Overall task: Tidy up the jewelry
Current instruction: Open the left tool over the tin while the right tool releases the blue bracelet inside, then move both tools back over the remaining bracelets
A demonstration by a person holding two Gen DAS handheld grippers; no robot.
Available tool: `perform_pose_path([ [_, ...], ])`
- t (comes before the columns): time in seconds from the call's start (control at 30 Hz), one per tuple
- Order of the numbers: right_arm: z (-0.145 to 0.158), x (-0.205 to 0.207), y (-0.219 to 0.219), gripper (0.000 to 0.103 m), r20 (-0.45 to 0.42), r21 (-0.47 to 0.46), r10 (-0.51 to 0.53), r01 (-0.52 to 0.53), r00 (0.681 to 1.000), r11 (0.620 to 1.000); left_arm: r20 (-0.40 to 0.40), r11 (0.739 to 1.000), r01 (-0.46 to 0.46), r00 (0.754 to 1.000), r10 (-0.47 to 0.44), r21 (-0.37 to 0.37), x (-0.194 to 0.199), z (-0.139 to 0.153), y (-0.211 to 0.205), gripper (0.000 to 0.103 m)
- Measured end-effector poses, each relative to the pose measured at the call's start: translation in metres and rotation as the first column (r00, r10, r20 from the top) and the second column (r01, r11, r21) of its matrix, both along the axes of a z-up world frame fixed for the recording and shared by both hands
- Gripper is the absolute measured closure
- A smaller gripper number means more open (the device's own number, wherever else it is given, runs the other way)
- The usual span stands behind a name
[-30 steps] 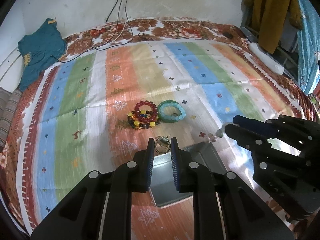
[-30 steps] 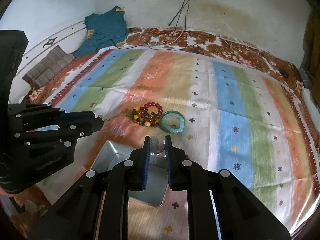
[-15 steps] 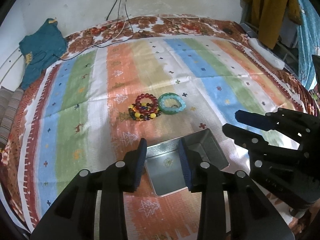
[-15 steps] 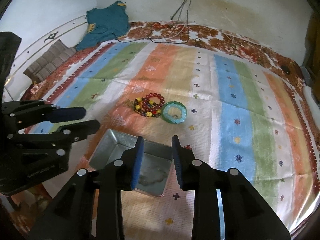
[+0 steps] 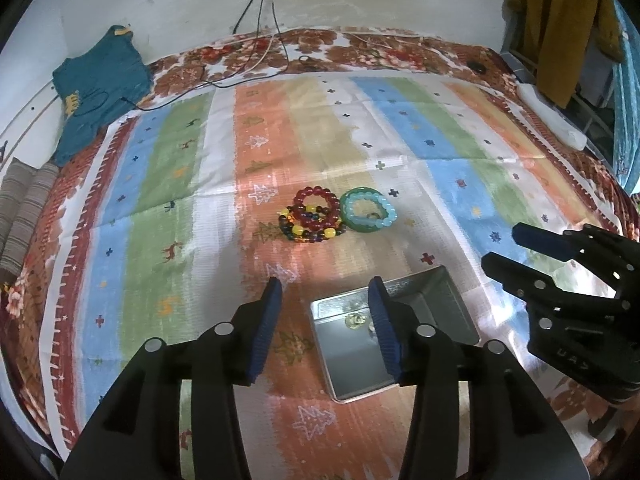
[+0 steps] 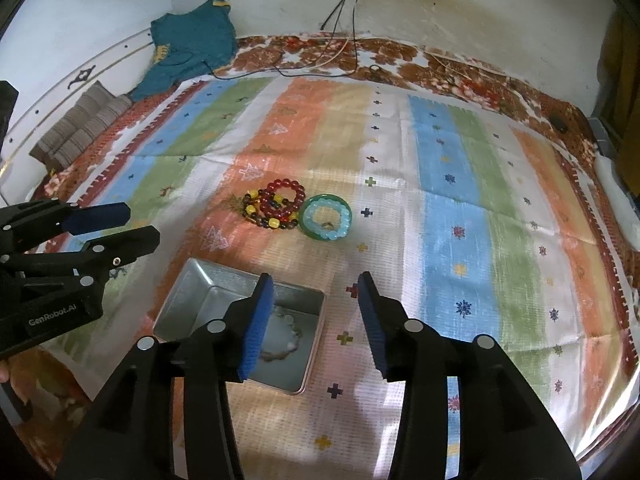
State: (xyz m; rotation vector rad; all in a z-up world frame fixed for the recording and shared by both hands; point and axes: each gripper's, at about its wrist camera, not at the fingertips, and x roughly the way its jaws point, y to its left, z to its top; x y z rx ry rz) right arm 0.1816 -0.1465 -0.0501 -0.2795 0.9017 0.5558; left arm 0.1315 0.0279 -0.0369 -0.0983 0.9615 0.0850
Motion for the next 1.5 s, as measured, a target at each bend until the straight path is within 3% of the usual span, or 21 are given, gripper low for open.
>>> perform_pose_path([
  [0.77,-0.010,0.041,0.010,0.037,-0.045,-0.012,-0.054,0.053,0.998,0.999,-0.024,0.999,-0.041,0.999,0.042,0.029,0.040,-0.007,0.016,0.042],
  [1.5,-0.024,0.075,0.024,0.032,-0.049,-0.082,-0.073,0.069,0.996,0.994,-0.079,0.995,-0.047,0.995,0.054,0.084,0.083,-0.024,0.028,0.038],
])
